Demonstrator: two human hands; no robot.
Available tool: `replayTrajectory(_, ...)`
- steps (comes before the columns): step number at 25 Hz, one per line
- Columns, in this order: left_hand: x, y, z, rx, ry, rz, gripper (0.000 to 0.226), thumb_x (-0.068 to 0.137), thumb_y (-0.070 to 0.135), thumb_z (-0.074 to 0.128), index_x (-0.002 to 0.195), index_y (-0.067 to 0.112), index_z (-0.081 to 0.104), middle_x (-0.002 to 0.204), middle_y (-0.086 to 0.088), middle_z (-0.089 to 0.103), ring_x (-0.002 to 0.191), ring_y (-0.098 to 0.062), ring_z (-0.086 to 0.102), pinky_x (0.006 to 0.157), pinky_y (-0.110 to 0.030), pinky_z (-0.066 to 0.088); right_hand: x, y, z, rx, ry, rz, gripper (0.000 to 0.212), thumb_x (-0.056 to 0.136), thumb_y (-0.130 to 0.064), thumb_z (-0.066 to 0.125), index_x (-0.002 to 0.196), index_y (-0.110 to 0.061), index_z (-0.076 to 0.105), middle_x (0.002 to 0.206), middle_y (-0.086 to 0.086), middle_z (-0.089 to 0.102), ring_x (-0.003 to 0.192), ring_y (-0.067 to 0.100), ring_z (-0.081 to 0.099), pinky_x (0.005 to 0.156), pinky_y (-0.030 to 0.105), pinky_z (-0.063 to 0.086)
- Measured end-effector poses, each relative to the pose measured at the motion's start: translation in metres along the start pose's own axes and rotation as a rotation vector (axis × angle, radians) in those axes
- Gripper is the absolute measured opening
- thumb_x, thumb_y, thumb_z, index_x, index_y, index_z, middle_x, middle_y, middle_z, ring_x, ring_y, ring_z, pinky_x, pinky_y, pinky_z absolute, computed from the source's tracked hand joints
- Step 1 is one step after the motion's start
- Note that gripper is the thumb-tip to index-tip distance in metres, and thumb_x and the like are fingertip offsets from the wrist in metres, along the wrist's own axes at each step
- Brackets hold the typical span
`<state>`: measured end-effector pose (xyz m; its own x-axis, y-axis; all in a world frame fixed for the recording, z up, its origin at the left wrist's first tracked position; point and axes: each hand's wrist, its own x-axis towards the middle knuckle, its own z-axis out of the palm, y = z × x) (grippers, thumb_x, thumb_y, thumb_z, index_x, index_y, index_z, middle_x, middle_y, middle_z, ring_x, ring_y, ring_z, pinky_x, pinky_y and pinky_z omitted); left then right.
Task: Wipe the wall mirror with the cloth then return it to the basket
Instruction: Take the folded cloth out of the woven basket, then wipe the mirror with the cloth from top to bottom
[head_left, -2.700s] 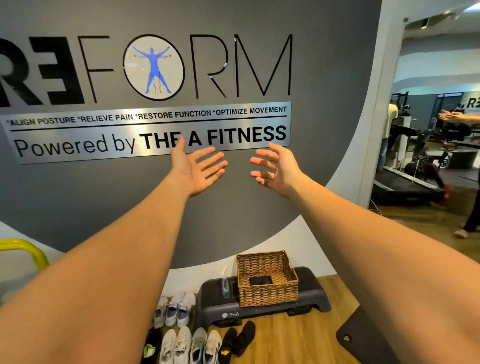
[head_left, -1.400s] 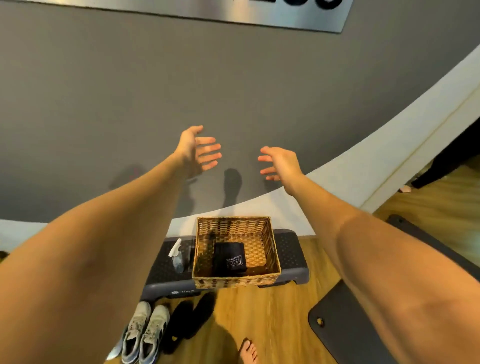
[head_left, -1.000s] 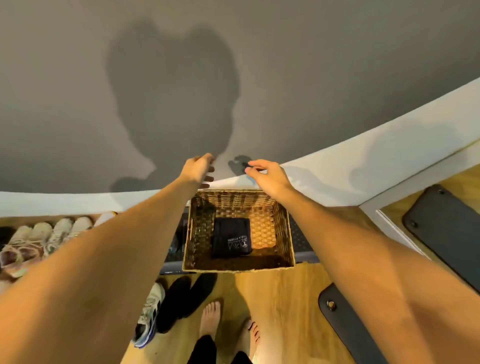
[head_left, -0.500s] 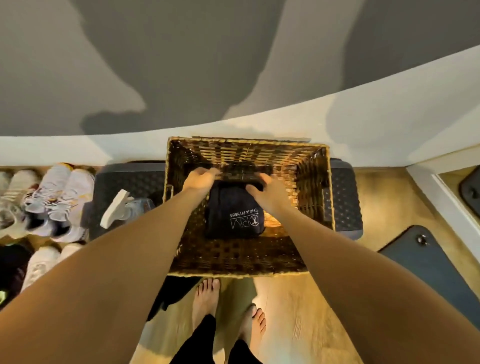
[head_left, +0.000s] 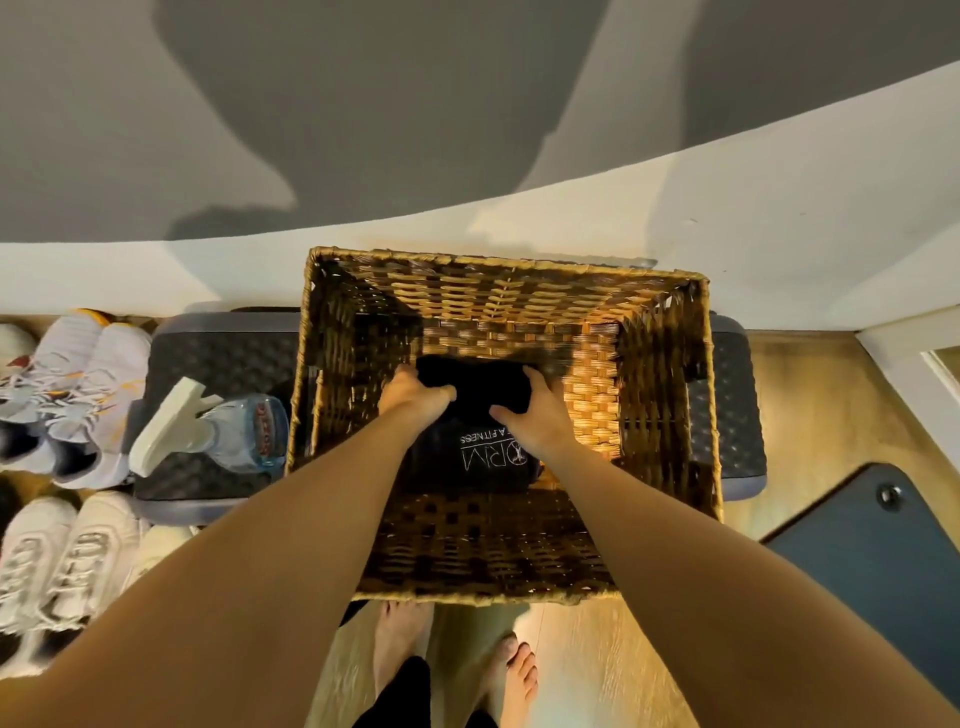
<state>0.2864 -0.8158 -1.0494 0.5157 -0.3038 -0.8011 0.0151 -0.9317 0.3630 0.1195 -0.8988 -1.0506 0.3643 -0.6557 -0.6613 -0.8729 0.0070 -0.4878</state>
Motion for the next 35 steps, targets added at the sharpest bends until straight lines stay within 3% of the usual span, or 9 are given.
replayTrajectory(5,-0.004,-0.014,0.008,0.015,0.040,0.046,0.072,0.083,0.020,0.080,0.145,0.014,0.044,0.141,-0.014,0.051,0.126,-0.029,0.055,0.096,-0.035,0.052,0.002,-0.006,0.006,-0.016,0.015,-0.025,0.084,0.093,-0.022,0.072,0.160,-0.020,0.022,0.156,0.013,0.041,0.135,0.034,0.050,0.105,0.037,0.047)
replayTrajectory(10,-0.010,-0.021,0.015,0.040,0.005,0.042,0.056,0.087,0.029,0.078,0.134,0.010,0.055,0.130,-0.012,0.061,0.117,-0.027,0.061,0.084,-0.030,0.051,-0.004,-0.007,0.009,-0.007,-0.015,-0.059,0.070,0.094,-0.020,0.070,0.156,-0.021,0.037,0.145,0.007,0.057,0.131,0.031,0.055,0.102,0.037,0.049)
replayTrajectory(15,-0.052,0.003,-0.023,-0.035,0.044,0.157,0.052,0.092,0.030,0.072,0.138,0.011,0.054,0.133,-0.012,0.061,0.122,-0.031,0.058,0.100,-0.039,0.052,-0.033,-0.037,-0.030,0.017,-0.005,-0.133,0.056,0.098,-0.017,0.066,0.149,-0.018,0.045,0.138,0.007,0.061,0.128,0.030,0.056,0.091,0.030,0.048)
replayTrajectory(18,-0.107,0.039,-0.071,-0.079,0.080,0.235,0.052,0.094,0.031,0.070,0.139,0.010,0.053,0.132,-0.012,0.061,0.123,-0.031,0.058,0.100,-0.042,0.052,-0.070,-0.085,-0.079,-0.010,0.015,-0.204,0.069,0.100,-0.025,0.064,0.159,-0.015,0.030,0.154,0.006,0.047,0.143,0.030,0.043,0.111,0.039,0.043)
replayTrajectory(20,-0.151,0.067,-0.107,-0.087,0.123,0.293,0.046,0.094,0.030,0.070,0.132,0.008,0.056,0.127,-0.013,0.065,0.118,-0.031,0.061,0.094,-0.039,0.052,-0.104,-0.123,-0.117,-0.046,0.066,-0.259,0.073,0.099,-0.026,0.066,0.160,-0.013,0.028,0.156,0.009,0.044,0.145,0.031,0.041,0.117,0.042,0.038)
replayTrajectory(25,-0.290,0.161,-0.209,-0.178,0.224,0.431,0.035,0.092,0.028,0.072,0.118,0.007,0.063,0.117,-0.014,0.069,0.112,-0.035,0.063,0.091,-0.038,0.050,-0.203,-0.233,-0.245,0.017,0.198,-0.332,0.069,0.096,-0.022,0.070,0.157,-0.020,0.037,0.146,0.006,0.057,0.131,0.027,0.056,0.109,0.041,0.047)
replayTrajectory(29,-0.423,0.244,-0.284,-0.257,0.282,0.593,0.037,0.092,0.023,0.073,0.123,0.006,0.063,0.119,-0.014,0.069,0.114,-0.033,0.063,0.093,-0.037,0.050,-0.299,-0.313,-0.365,0.084,0.311,-0.455,0.065,0.095,-0.021,0.071,0.153,-0.026,0.042,0.142,-0.001,0.059,0.114,0.023,0.067,0.086,0.032,0.058)
replayTrajectory(32,-0.513,0.299,-0.328,-0.281,0.328,0.735,0.039,0.091,0.022,0.074,0.125,0.006,0.064,0.119,-0.013,0.070,0.113,-0.032,0.064,0.092,-0.036,0.050,-0.375,-0.358,-0.445,0.112,0.412,-0.533,0.060,0.094,-0.018,0.072,0.149,-0.024,0.047,0.142,0.000,0.060,0.121,0.021,0.062,0.098,0.037,0.055)
replayTrajectory(35,-0.595,0.351,-0.360,-0.311,0.371,0.894,0.036,0.089,0.026,0.076,0.118,0.007,0.067,0.113,-0.010,0.071,0.109,-0.031,0.066,0.090,-0.036,0.052,-0.451,-0.395,-0.522,0.136,0.541,-0.638,0.046,0.092,-0.014,0.073,0.136,-0.022,0.059,0.125,0.000,0.069,0.105,0.016,0.066,0.097,0.042,0.055)
